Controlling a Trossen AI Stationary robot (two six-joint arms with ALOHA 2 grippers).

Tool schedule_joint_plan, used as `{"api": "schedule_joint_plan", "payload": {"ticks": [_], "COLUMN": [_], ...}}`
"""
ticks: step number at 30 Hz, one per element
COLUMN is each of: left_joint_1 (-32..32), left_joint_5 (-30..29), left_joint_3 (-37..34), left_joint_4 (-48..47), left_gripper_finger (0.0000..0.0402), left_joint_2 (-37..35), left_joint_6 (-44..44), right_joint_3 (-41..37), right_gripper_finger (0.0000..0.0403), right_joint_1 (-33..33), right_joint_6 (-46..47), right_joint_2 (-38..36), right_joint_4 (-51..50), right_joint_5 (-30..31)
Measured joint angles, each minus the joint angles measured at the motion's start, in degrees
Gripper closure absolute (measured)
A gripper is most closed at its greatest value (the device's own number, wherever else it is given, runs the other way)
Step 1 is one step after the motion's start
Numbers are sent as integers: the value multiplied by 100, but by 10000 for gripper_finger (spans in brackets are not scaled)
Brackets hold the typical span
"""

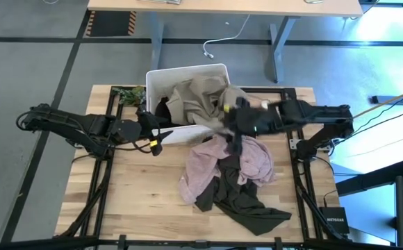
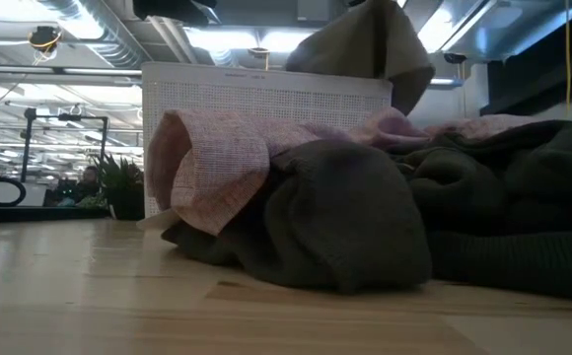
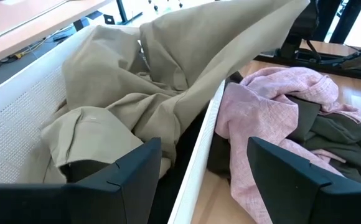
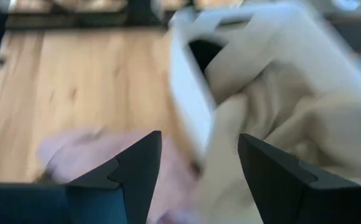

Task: Sort clothes
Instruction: Put the pink shirt into the white laundry bin

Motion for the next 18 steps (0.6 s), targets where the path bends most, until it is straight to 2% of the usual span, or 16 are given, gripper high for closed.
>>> {"api": "schedule_joint_plan", "payload": {"ticks": [4,10,18], "left_joint_1": [0,2,2], "left_joint_5": [0,0,0], "left_joint_3": [0,0,0], "left_joint_4": [5,34,30], "left_gripper_finger": [169,169,169], "left_joint_2": [0,0,1], "left_joint_6": [-1,-2,-16], "right_joint_3": [-194,-1199,-2929], "right_gripper_finger": [171,171,171], "right_joint_1": [633,1526,1785], "right_joint_6": [670,1282,2031], "right_joint_2": [66,70,73], "right_joint_4": [-627,-551,-334], "right_joint_5": [47,343,634]}}
